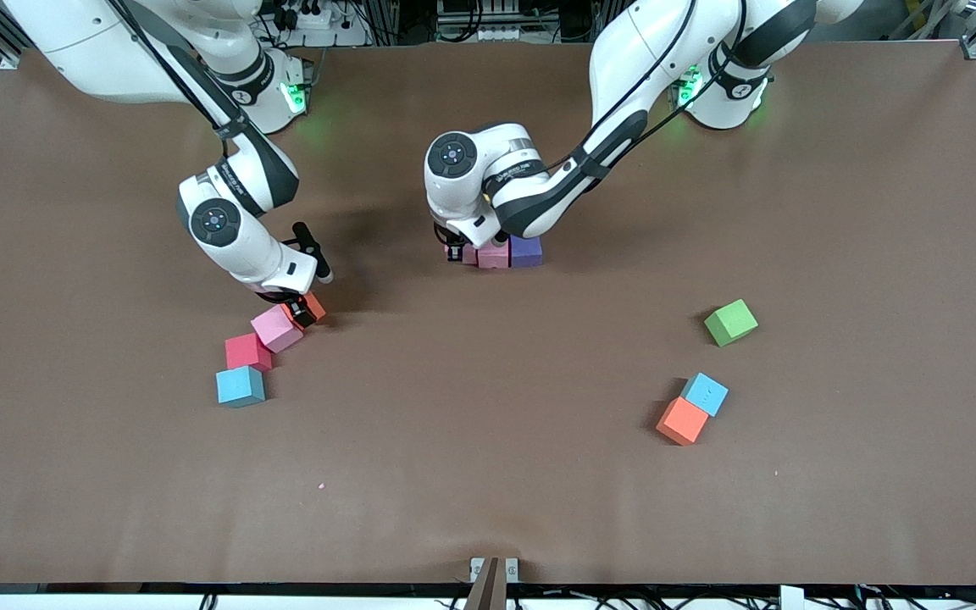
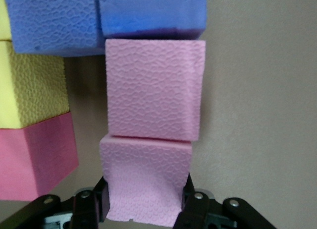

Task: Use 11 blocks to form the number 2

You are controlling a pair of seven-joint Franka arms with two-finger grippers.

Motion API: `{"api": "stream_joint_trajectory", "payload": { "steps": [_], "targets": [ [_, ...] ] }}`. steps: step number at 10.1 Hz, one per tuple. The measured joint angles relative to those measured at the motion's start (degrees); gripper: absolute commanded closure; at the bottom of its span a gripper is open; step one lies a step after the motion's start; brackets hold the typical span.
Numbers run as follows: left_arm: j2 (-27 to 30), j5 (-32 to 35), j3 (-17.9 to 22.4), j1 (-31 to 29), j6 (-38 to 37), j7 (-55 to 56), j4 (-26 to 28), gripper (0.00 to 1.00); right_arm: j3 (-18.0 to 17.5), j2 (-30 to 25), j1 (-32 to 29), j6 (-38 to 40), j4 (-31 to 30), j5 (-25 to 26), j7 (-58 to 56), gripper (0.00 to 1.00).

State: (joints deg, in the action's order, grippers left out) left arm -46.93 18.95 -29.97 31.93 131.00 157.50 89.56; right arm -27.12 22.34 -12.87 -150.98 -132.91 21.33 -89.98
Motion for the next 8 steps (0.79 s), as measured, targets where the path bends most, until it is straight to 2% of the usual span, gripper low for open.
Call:
{"api": "stream_joint_trajectory", "payload": {
  "steps": [2, 3, 4, 5, 7, 8],
  "targets": [
    [0.0, 0.0, 0.4, -0.1, 0.0, -0.1, 0.0, 0.56, 0.0, 0.0, 0.0, -0.1, 0.4, 0.0, 0.0, 0.74],
    [0.0, 0.0, 0.4, 0.0, 0.0, -0.1, 0.0, 0.48, 0.0, -0.2, 0.0, -0.2, 0.7, 0.0, 0.0, 0.75],
    [0.0, 0.0, 0.4, 0.0, 0.0, -0.1, 0.0, 0.29, 0.0, -0.8, 0.0, -0.2, 1.1, 0.0, 0.0, 0.75],
    [0.0, 0.0, 0.4, 0.0, 0.0, -0.1, 0.0, 0.00, 0.0, -1.9, 0.0, -0.2, 1.4, 0.0, 0.0, 0.74],
    [0.0, 0.0, 0.4, 0.0, 0.0, -0.1, -0.1, 0.00, 0.0, -4.4, -0.8, -0.2, 1.5, -0.8, 0.0, 0.73],
    [0.0, 0.0, 0.4, 0.0, 0.0, -0.1, -0.2, 0.00, 0.0, -5.7, -1.2, 0.3, 1.5, -3.1, 0.0, 0.73]
  ]
}}
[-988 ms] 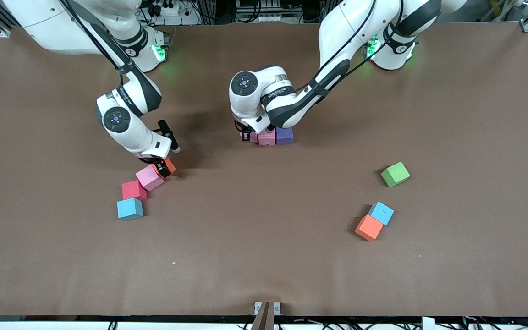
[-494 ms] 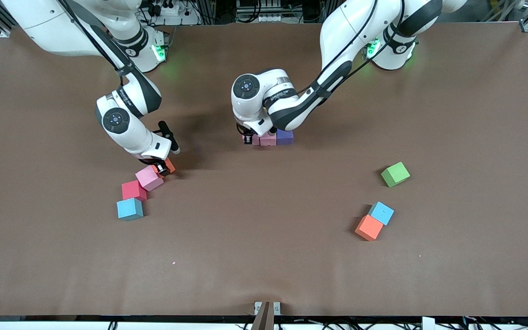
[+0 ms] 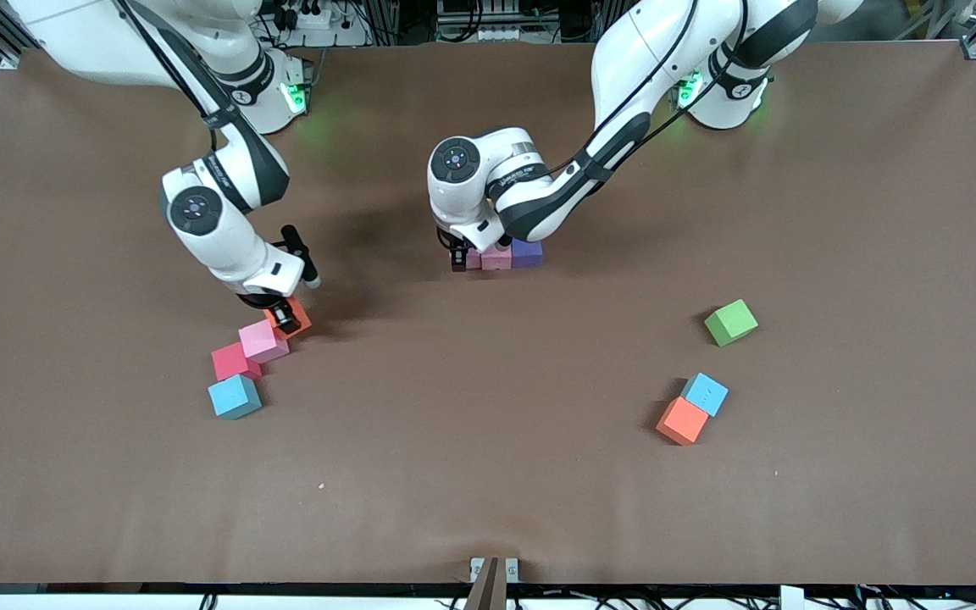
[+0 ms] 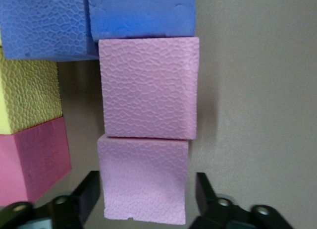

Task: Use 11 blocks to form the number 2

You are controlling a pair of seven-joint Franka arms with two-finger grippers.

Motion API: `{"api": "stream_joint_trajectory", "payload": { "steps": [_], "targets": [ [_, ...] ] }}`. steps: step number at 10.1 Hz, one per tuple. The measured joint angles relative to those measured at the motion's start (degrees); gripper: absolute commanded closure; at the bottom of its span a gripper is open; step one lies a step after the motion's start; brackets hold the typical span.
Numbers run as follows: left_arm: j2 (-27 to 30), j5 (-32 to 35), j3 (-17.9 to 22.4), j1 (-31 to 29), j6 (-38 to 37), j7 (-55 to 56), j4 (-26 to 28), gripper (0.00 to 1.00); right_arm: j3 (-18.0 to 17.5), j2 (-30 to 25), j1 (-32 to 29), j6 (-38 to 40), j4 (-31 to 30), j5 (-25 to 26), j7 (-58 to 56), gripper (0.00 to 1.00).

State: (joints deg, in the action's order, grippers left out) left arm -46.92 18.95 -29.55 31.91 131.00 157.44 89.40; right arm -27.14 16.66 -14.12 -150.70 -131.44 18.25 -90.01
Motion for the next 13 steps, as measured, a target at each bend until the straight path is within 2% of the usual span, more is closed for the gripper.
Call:
{"api": "stream_joint_trajectory", "payload": {
  "steps": [2, 4, 6, 9, 13],
  "targets": [
    [0.4, 0.0, 0.0, -0.2, -0.4, -0.3, -0.3, 0.00, -0.7, -2.4, -0.1, 5.6, 0.0, -6.9, -0.6, 0.73],
    [1.7, 0.1, -0.1, -0.5, -2.4, -0.7, -0.9, 0.00, -2.9, -5.4, -0.1, 11.1, 0.0, -14.9, -0.7, 0.73],
    [4.2, 0.1, -0.3, -0.5, -3.2, -0.7, -1.0, 0.00, -3.4, -7.4, -0.1, 11.9, 0.0, -18.9, 0.8, 0.73],
    [9.3, 0.1, -0.3, -1.8, -5.2, -3.8, -1.1, 0.00, -3.8, -7.4, -0.1, 11.6, 1.5, -20.3, 12.6, 0.73],
    [13.1, 0.2, -0.3, -9.5, -8.5, -23.4, -1.1, 0.00, -5.0, -7.4, 4.3, 11.7, 4.6, -20.4, 42.5, 0.73]
  ]
}}
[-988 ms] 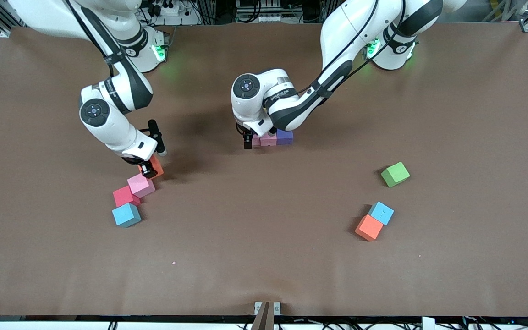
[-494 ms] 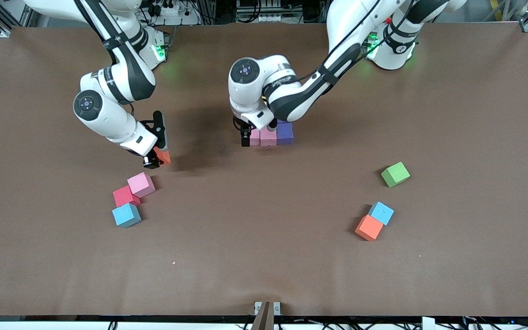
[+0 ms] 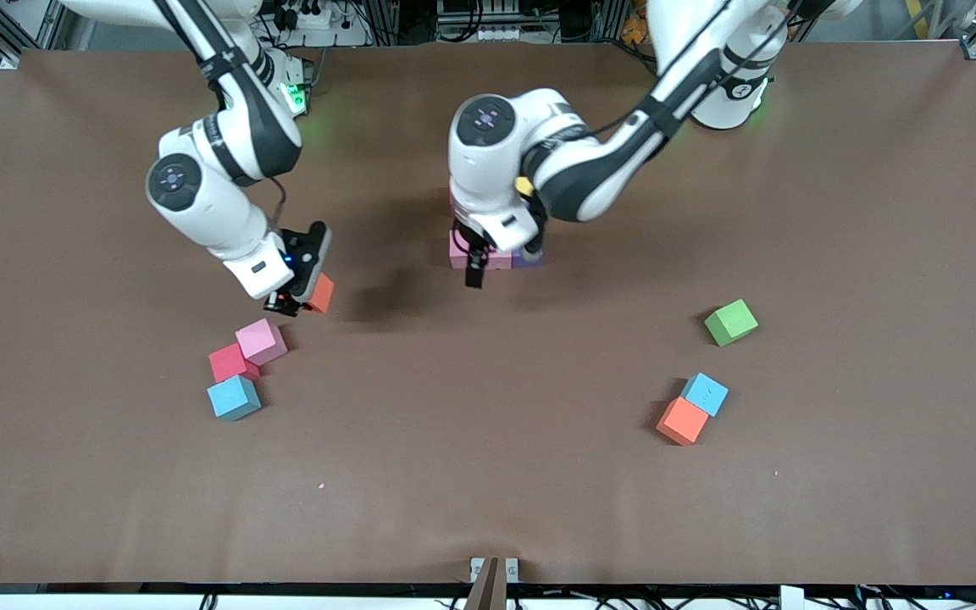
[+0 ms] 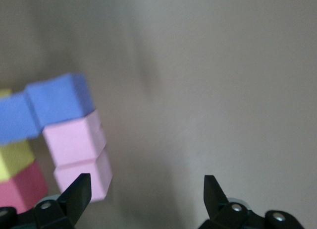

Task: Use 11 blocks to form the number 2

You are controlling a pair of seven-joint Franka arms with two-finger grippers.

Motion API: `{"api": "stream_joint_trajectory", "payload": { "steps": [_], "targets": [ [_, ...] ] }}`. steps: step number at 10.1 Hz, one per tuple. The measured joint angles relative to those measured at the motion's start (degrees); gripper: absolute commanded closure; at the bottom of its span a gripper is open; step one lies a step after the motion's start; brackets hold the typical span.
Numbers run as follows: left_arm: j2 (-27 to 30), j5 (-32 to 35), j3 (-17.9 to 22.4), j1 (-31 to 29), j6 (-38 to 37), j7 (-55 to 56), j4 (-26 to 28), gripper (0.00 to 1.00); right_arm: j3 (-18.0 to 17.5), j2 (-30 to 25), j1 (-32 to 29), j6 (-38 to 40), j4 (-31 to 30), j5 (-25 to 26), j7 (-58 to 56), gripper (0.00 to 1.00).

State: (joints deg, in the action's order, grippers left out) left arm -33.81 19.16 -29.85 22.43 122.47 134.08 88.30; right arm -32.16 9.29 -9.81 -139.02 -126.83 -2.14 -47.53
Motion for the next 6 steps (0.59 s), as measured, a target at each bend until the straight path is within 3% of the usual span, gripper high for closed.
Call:
{"api": "stream_joint_trajectory", "payload": {
  "steps": [6],
  "targets": [
    [1.2, 0.4, 0.1, -9.8, -3.1, -48.9, -0.2, 0.00, 0.1, 5.0, 10.9, -0.1, 4.6, 1.5, 46.4, 0.73]
  ]
}}
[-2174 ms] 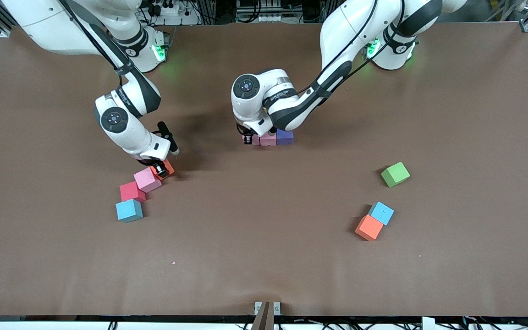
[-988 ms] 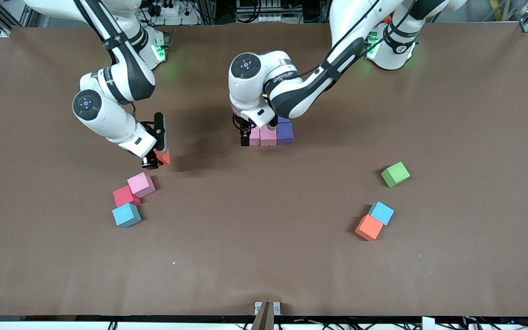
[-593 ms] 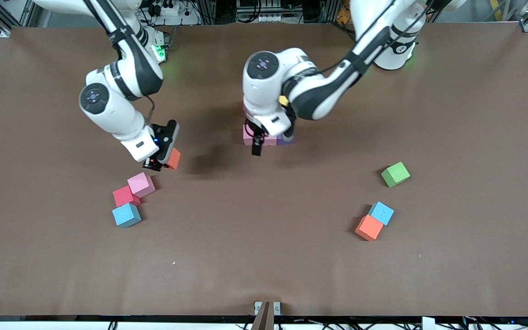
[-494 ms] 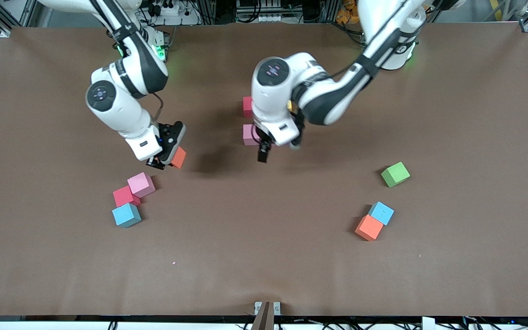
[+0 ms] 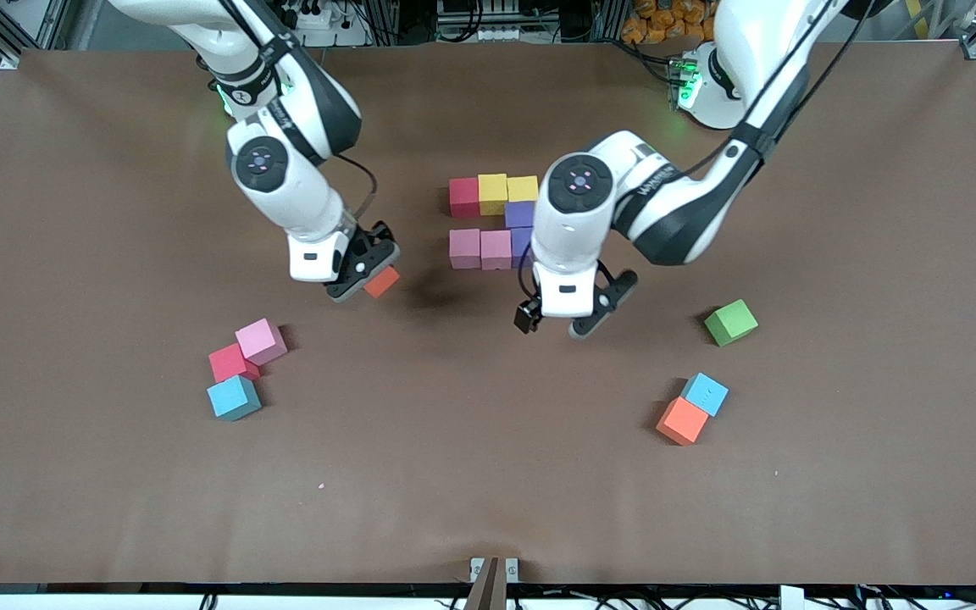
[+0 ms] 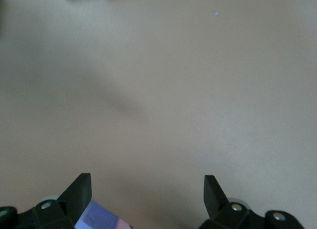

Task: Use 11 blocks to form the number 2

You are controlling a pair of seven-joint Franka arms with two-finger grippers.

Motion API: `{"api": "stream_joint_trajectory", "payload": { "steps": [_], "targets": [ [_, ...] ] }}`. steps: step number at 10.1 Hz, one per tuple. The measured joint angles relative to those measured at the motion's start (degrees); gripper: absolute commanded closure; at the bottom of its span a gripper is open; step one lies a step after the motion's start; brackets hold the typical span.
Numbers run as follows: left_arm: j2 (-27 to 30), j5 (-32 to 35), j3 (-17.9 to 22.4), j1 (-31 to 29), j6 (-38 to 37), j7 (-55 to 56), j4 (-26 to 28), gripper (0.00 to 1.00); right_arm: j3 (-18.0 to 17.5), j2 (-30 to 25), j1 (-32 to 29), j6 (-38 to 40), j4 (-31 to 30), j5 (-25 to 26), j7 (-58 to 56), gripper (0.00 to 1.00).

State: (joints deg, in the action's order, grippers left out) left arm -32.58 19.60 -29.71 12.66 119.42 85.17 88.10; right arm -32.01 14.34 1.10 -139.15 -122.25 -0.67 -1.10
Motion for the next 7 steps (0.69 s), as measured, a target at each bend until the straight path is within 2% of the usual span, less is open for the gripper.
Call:
{"api": "stream_joint_trajectory", "payload": {
  "steps": [1, 4, 7],
  "targets": [
    [0.0, 0.1, 0.2, -1.4, 0.0, -7.7, -0.2, 0.00, 0.9, 1.7, 2.3, 0.2, 1.8, 1.8, 6.9, 0.73],
    [-0.9, 0.1, 2.9, -4.2, 0.0, -31.8, -2.1, 0.00, 11.0, 8.5, 15.4, 4.1, 11.7, 3.4, 23.0, 0.73],
    [-3.1, 0.1, 7.7, -4.5, 0.1, -53.2, -4.6, 0.00, 16.7, 16.4, 23.7, 5.9, 19.7, 3.8, 32.8, 0.74]
  ]
}}
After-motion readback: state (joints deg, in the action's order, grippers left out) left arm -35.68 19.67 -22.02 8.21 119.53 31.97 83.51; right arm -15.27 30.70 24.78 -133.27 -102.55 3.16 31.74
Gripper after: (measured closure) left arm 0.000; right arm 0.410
